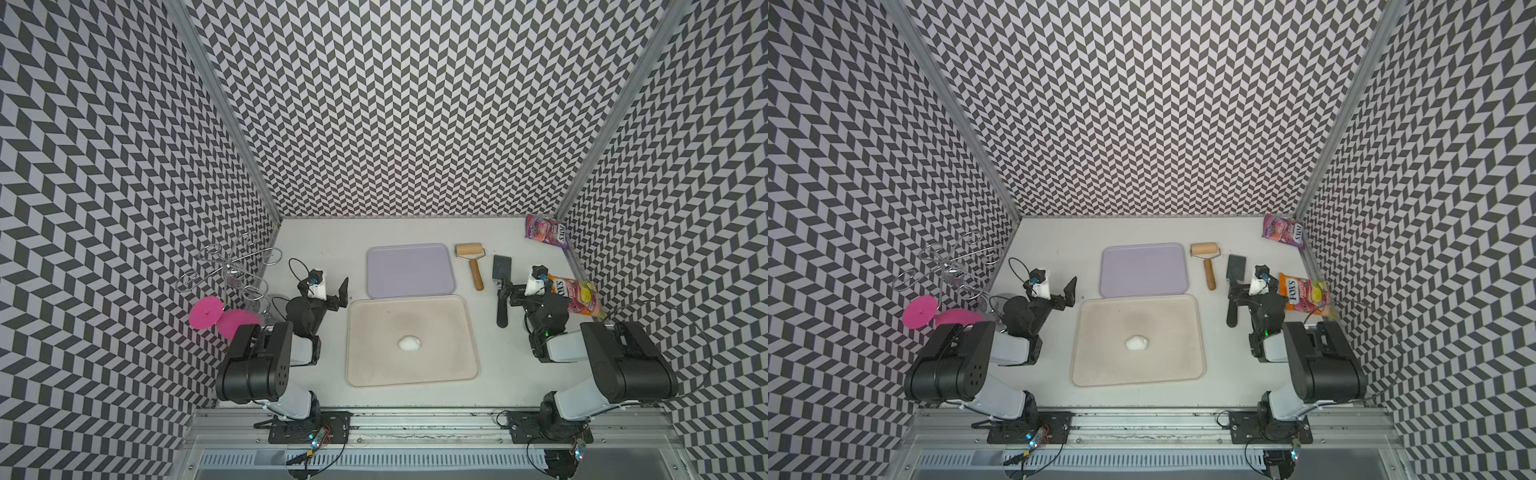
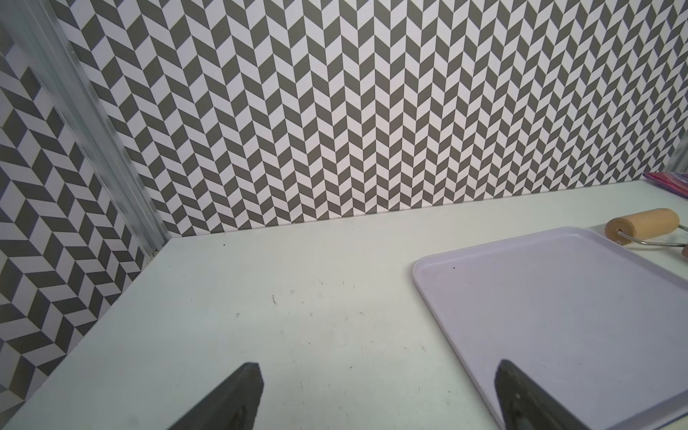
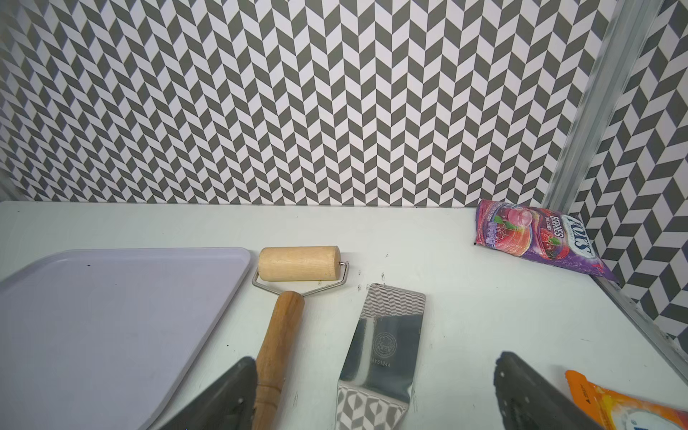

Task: Roll out the dumpling wrappers from the dough
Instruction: Pick up the rolling pin from the center of the board.

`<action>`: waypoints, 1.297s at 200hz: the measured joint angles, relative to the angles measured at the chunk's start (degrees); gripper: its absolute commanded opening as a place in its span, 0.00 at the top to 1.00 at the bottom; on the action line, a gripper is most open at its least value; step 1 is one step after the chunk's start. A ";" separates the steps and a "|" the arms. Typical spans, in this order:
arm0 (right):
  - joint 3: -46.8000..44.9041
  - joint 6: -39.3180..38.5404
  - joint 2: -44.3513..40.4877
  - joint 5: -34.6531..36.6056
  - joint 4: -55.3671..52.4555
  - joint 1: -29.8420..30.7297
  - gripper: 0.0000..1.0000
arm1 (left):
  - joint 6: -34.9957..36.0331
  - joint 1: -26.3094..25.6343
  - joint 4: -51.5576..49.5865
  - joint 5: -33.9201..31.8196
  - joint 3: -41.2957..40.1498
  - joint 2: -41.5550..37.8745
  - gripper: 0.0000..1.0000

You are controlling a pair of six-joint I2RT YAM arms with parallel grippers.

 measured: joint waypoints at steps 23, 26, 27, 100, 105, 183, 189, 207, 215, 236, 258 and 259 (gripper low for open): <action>0.00 0.00 0.00 0.00 0.02 0.00 0.01 | 0.00 0.00 0.00 0.00 -0.02 0.00 0.00; 0.00 0.00 0.00 0.00 0.02 0.00 0.00 | 0.00 0.00 0.00 0.00 0.00 0.00 0.00; 0.00 0.00 0.00 0.00 0.00 0.00 0.00 | 0.00 0.00 0.00 0.00 0.00 0.00 0.00; 0.00 0.00 0.00 0.00 0.02 0.00 0.00 | 0.00 0.00 0.00 0.00 -0.02 0.00 0.00; 0.00 0.00 0.00 0.00 0.02 0.00 0.01 | 0.00 0.00 0.00 0.00 -0.02 0.00 0.00; 0.00 0.00 0.00 0.04 0.02 0.00 0.00 | 0.00 0.00 0.02 0.00 -0.02 0.00 0.00; 0.00 0.02 0.00 0.22 0.11 0.00 0.00 | 0.00 0.00 0.02 0.00 -0.02 -0.07 0.00; 0.00 0.28 -1.40 3.10 -1.29 0.68 0.00 | 0.07 0.00 -2.58 0.28 0.02 -2.71 0.00; 0.26 1.27 -4.39 5.57 -5.18 1.55 0.00 | 0.44 -0.02 -7.50 0.90 0.61 -6.78 0.00; 6.67 9.49 -16.37 12.20 -23.39 3.28 0.00 | 1.38 -0.31 -25.05 3.32 8.15 -17.25 0.00; 15.41 25.51 -23.63 18.14 -35.74 3.10 0.00 | 4.31 -0.35 -46.45 8.92 22.10 -24.48 0.00; 15.61 26.12 -23.78 18.23 -36.00 3.06 0.00 | 4.52 -0.35 -47.23 9.18 22.60 -24.68 0.00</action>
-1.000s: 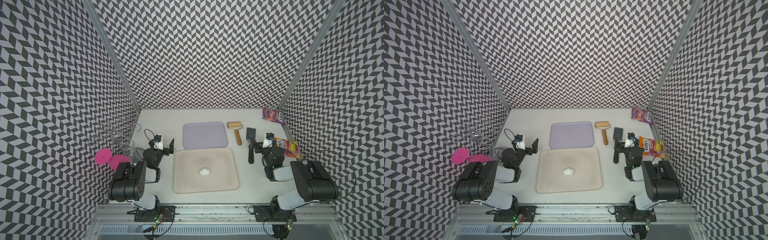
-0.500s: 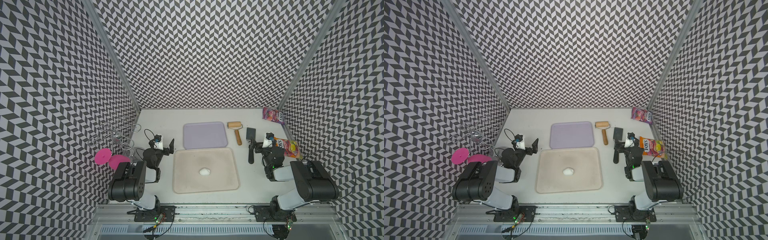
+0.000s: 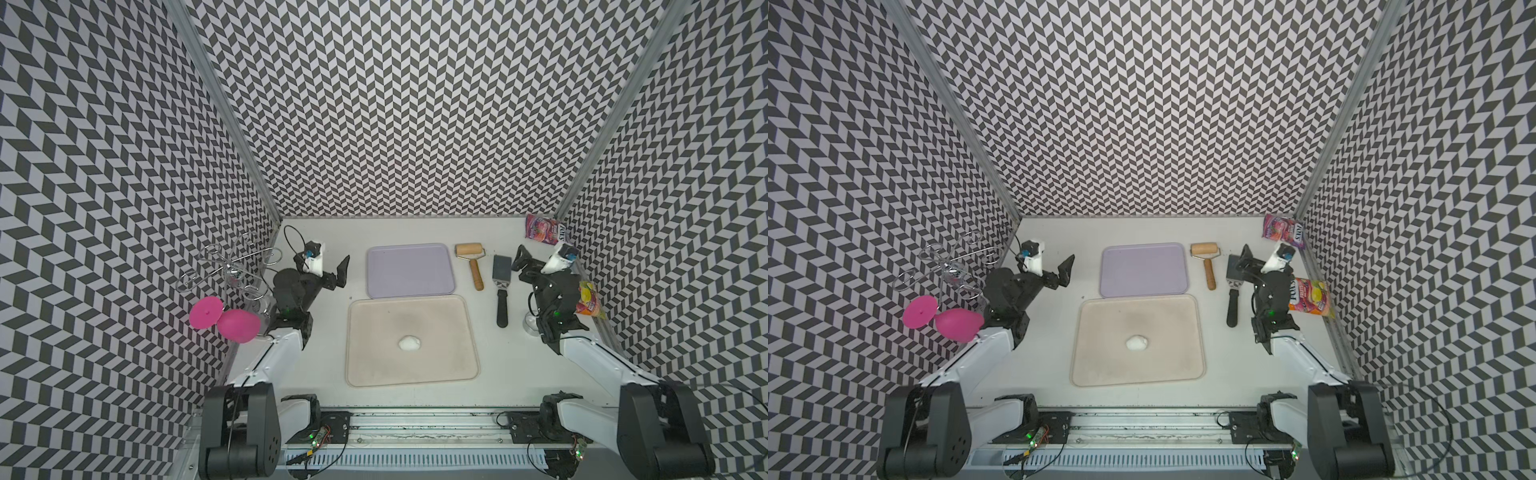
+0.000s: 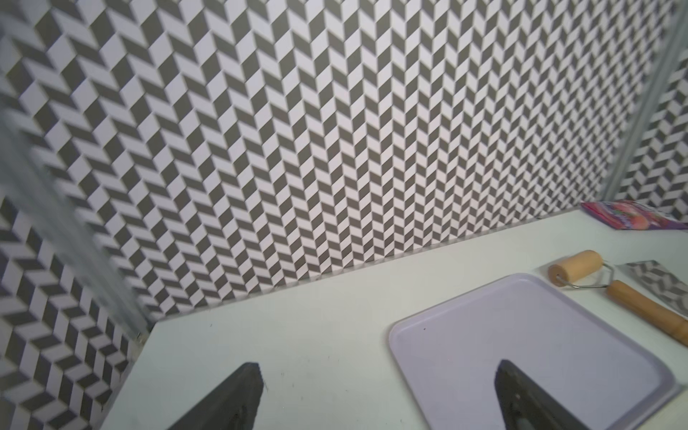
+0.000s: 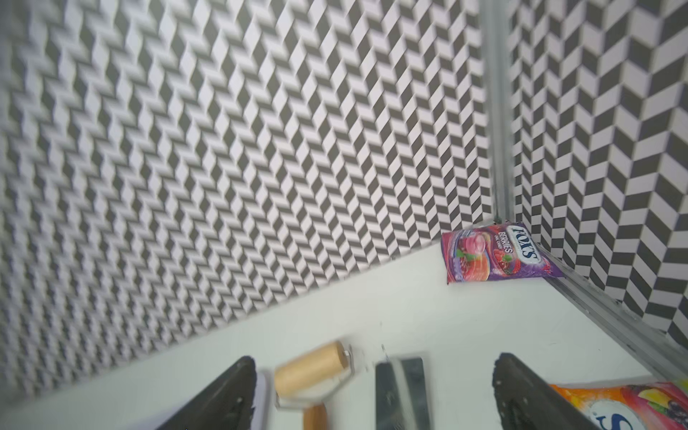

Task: Roll out the dumpling wrappers from the dough
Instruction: Pick up the rolling pin from the center of the board.

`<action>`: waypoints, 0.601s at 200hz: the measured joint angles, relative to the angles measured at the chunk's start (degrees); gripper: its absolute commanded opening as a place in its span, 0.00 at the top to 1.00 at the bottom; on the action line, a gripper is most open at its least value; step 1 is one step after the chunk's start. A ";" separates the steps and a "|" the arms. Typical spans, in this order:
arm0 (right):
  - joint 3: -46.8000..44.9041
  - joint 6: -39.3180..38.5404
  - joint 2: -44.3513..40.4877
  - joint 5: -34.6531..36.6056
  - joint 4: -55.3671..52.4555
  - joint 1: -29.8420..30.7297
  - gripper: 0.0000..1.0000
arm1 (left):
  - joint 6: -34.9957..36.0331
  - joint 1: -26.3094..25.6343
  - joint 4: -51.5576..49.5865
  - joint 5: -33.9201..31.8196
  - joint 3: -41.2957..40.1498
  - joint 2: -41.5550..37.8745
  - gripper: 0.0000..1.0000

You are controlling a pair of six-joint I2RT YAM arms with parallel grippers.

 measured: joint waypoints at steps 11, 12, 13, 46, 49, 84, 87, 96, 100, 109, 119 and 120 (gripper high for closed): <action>1.62 4.76 -1.18 -1.60 -2.62 -1.16 0.00 | 2.32 -0.02 -10.40 3.69 6.47 -2.45 0.00; 1.68 5.01 -1.20 -1.62 -2.84 -1.25 0.00 | 2.54 -0.02 -11.21 4.00 6.88 -2.62 0.00; 1.86 5.51 -1.29 -2.29 -3.30 -1.40 0.00 | 2.80 -0.02 -12.20 4.33 7.45 -2.84 0.00; 10.49 7.67 6.82 -10.38 -17.57 -0.52 0.03 | 6.91 -0.02 -33.03 11.76 15.47 -6.82 0.00; 12.02 7.30 8.39 -10.97 -19.06 -0.11 0.05 | 7.17 -0.02 -34.38 12.09 15.50 -6.82 0.00; 29.55 1.49 25.97 -15.56 -34.93 5.09 0.21 | 8.85 -0.24 -43.25 13.75 11.98 -2.86 0.00; 30.56 1.11 27.17 -15.69 -36.04 5.53 0.21 | 9.31 -0.31 -43.95 13.90 11.50 -2.38 0.00; 32.76 0.04 30.45 -15.74 -38.88 6.58 0.23 | 10.47 -0.68 -46.12 14.49 10.43 -1.07 0.00; 33.75 -0.50 32.04 -15.87 -40.28 7.15 0.24 | 10.93 -0.90 -47.12 14.78 10.08 -0.48 0.00; 35.06 -1.57 34.86 -15.78 -42.64 8.02 0.29 | 11.56 -1.22 -48.98 15.04 9.70 0.52 0.00; 35.93 -2.71 37.57 -15.74 -44.83 8.79 0.32 | 11.80 -1.57 -49.99 14.97 9.64 1.07 0.00; 35.98 -2.71 37.75 -15.69 -44.96 8.83 0.32 | 11.80 -1.57 -50.03 14.97 9.64 1.09 0.00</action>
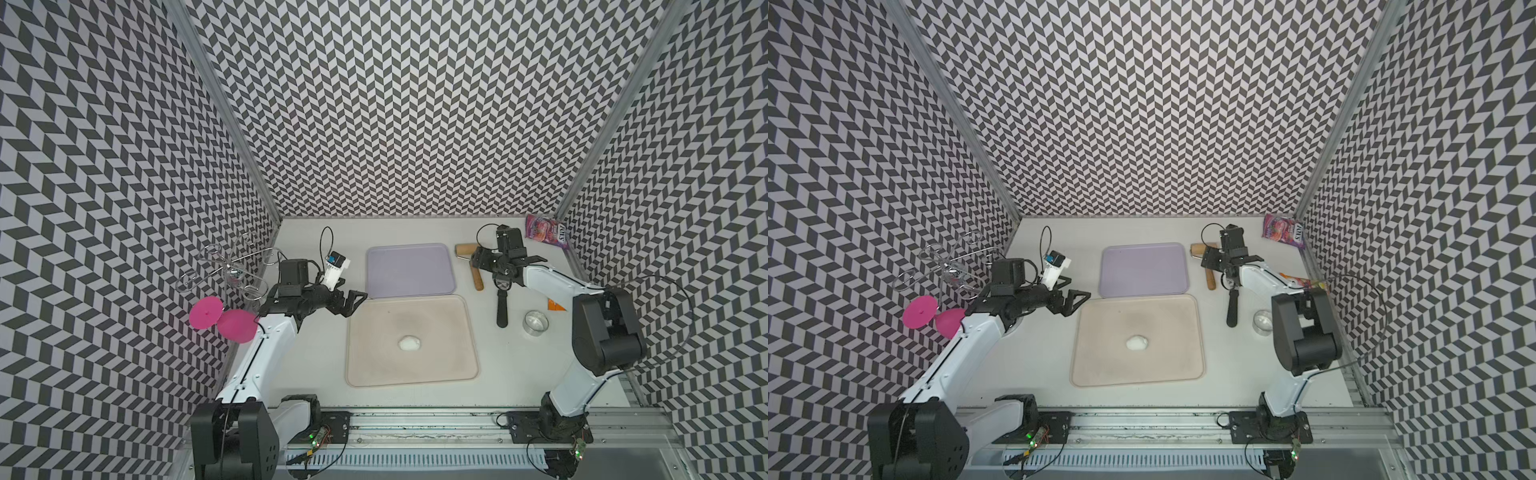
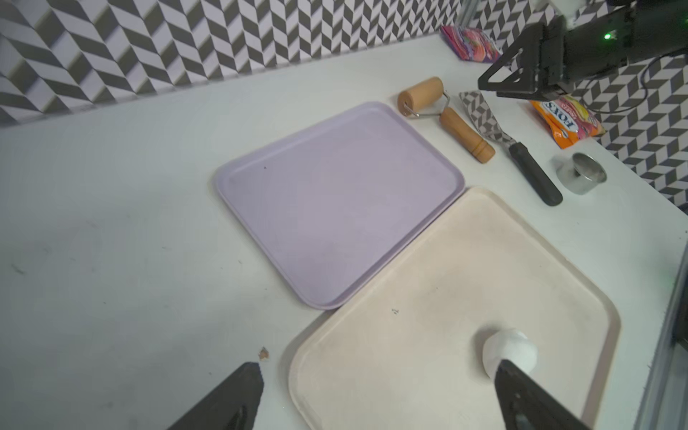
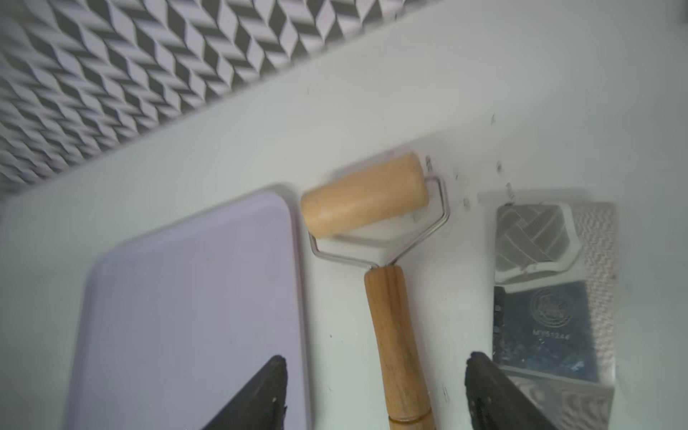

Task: Roll out the dumpling wrappers from the dough
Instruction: Pick up the rolling pin from the center of the board.

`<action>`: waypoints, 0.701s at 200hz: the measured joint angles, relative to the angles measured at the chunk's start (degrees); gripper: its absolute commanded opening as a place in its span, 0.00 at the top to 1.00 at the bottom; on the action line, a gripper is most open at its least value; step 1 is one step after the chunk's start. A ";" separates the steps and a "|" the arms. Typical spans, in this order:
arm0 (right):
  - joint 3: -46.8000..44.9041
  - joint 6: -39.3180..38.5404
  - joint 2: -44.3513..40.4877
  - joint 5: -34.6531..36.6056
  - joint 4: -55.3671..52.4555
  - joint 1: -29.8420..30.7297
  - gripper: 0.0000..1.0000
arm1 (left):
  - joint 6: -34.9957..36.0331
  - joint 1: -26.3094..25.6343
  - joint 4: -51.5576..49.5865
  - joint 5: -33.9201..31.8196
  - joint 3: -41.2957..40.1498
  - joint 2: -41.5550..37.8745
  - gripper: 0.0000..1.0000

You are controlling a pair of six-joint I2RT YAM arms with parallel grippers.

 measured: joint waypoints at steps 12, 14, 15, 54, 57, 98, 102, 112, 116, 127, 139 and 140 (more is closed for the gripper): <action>0.33 -0.87 2.40 0.02 -2.10 0.70 0.32 | -0.02 -0.07 -0.04 -0.50 0.00 0.00 0.00; 0.35 -0.98 2.73 0.04 -2.43 0.81 0.32 | -0.02 -0.07 0.02 -0.68 0.00 -0.04 0.00; 0.35 -1.05 2.82 0.04 -2.56 0.85 0.32 | -0.02 -0.07 0.02 -0.72 0.00 -0.04 0.00; 3.93 -2.69 8.44 1.38 -6.08 0.90 0.39 | -0.98 -0.07 0.79 -3.17 -0.17 0.59 0.00; 4.48 -2.91 9.01 1.33 -6.12 0.90 0.38 | -1.01 -0.07 0.79 -3.17 -0.15 0.66 0.00; 10.25 -4.26 13.73 1.86 -6.58 1.05 0.49 | -1.03 -0.07 0.76 -3.06 -0.17 1.42 0.00; 10.67 -4.37 14.03 1.99 -6.62 1.11 0.50 | -1.03 -0.07 0.79 -3.06 -0.17 1.42 0.00; 11.28 -4.79 14.56 2.36 -6.64 1.27 0.61 | -1.03 -0.07 0.79 -3.06 -0.17 1.42 0.00; 11.39 -4.83 14.64 2.58 -6.64 1.33 0.65 | -1.03 -0.07 0.76 -3.06 -0.17 1.42 0.00; 11.39 -5.07 14.71 3.08 -6.86 1.57 0.77 | -1.03 -0.07 0.79 -3.06 -0.17 1.42 0.00; 11.39 -5.01 14.69 3.82 -6.91 2.12 0.87 | -1.03 -0.07 0.79 -3.06 -0.17 1.42 0.00; 11.39 -5.05 14.69 3.87 -6.88 2.14 0.88 | -1.03 -0.07 0.79 -3.06 -0.17 1.42 0.00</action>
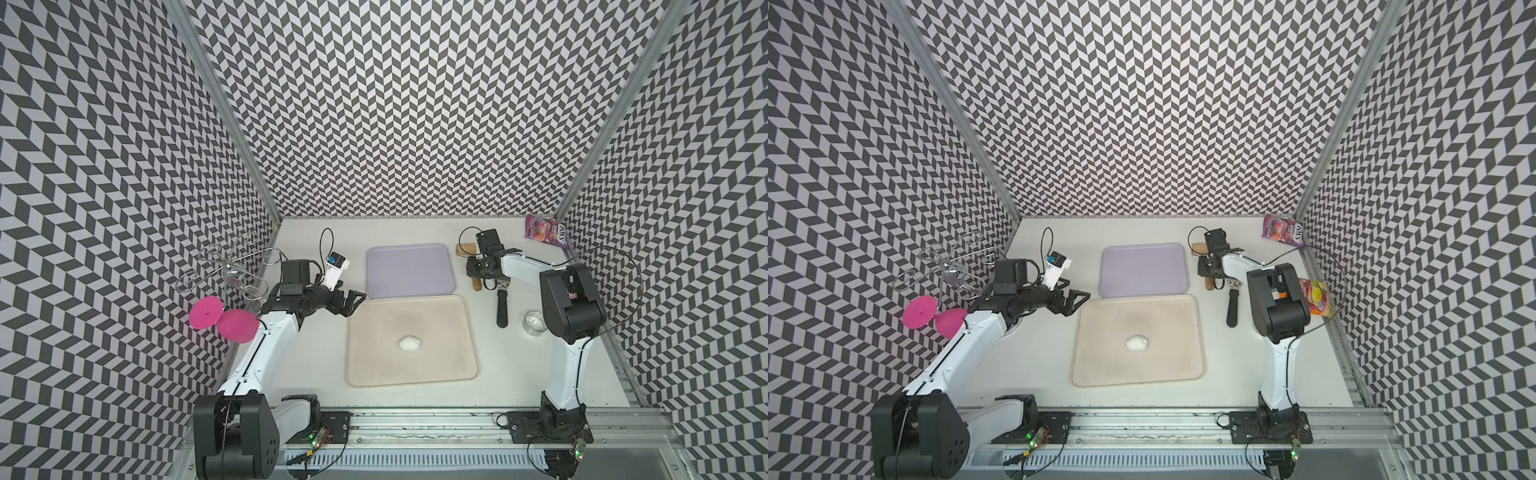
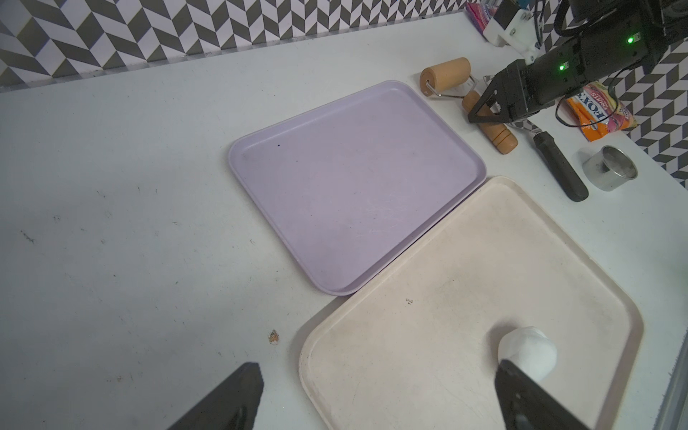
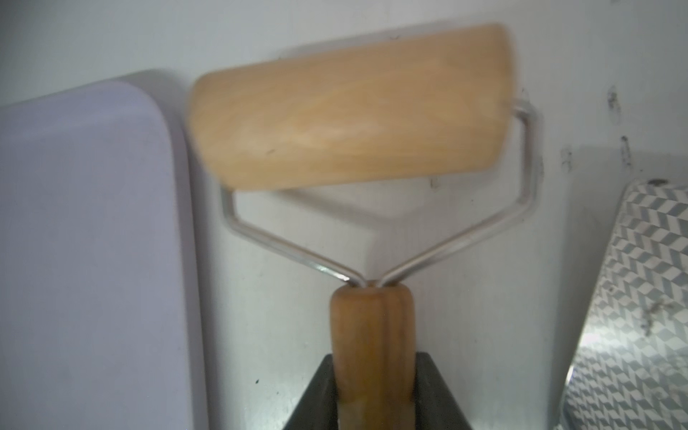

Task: Roll out the dumpling wrappers from the dough
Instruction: Pick up the rolling pin from the center of the board.

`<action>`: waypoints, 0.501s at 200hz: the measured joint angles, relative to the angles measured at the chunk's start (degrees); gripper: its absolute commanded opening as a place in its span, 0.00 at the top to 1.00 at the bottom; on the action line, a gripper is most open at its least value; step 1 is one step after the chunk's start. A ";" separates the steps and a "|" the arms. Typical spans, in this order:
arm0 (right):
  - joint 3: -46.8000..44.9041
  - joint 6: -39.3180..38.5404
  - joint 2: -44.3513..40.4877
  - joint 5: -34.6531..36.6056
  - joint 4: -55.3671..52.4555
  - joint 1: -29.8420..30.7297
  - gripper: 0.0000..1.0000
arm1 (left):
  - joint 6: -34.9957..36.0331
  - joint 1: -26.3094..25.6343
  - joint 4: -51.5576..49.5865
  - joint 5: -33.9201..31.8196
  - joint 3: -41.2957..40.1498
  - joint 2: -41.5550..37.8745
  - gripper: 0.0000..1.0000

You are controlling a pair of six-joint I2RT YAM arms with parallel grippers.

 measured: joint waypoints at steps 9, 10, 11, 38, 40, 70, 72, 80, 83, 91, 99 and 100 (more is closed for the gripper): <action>0.00 -0.15 -0.20 0.50 -0.07 0.24 0.97 | -0.02 0.00 0.00 0.00 0.00 0.00 0.00; -0.02 -0.20 -0.26 0.66 -0.11 0.28 0.97 | -0.02 0.00 0.00 0.00 0.00 0.00 0.00; -0.02 -0.11 -0.28 0.66 -0.13 0.31 0.98 | -0.02 0.00 0.00 0.00 0.00 0.00 0.00; -1.60 -0.35 -2.01 2.25 -0.94 1.70 1.00 | -0.74 0.00 0.37 0.00 -0.15 -0.07 0.00; -1.70 -0.35 -2.19 2.25 -1.09 1.77 1.00 | -0.79 0.00 0.42 0.00 -0.20 -0.11 0.00; -3.26 -0.35 -7.65 2.29 -2.95 3.43 1.00 | -2.08 0.00 1.31 0.22 -0.70 -1.88 0.00; -3.48 -0.31 -8.26 2.29 -2.93 3.61 1.00 | -2.21 0.00 1.42 0.22 -0.70 -2.05 0.00; -4.42 -0.31 -10.67 2.03 -2.67 4.02 1.00 | -2.51 0.00 1.90 0.17 -0.70 -3.04 0.00; -4.81 -0.37 -11.67 1.95 -2.56 4.11 1.00 | -2.60 0.00 2.01 0.17 -0.70 -3.32 0.00; -6.05 -0.35 -14.73 1.60 -2.08 4.59 1.00 | -2.69 -0.02 2.38 0.15 -0.68 -4.26 0.00; -7.63 -0.39 -18.14 1.03 -1.14 5.16 1.00 | -2.84 -0.02 2.64 0.15 -0.55 -5.11 0.00; -7.80 -0.37 -18.47 1.01 -1.03 5.20 1.00 | -2.84 -0.02 2.67 0.15 -0.52 -5.16 0.00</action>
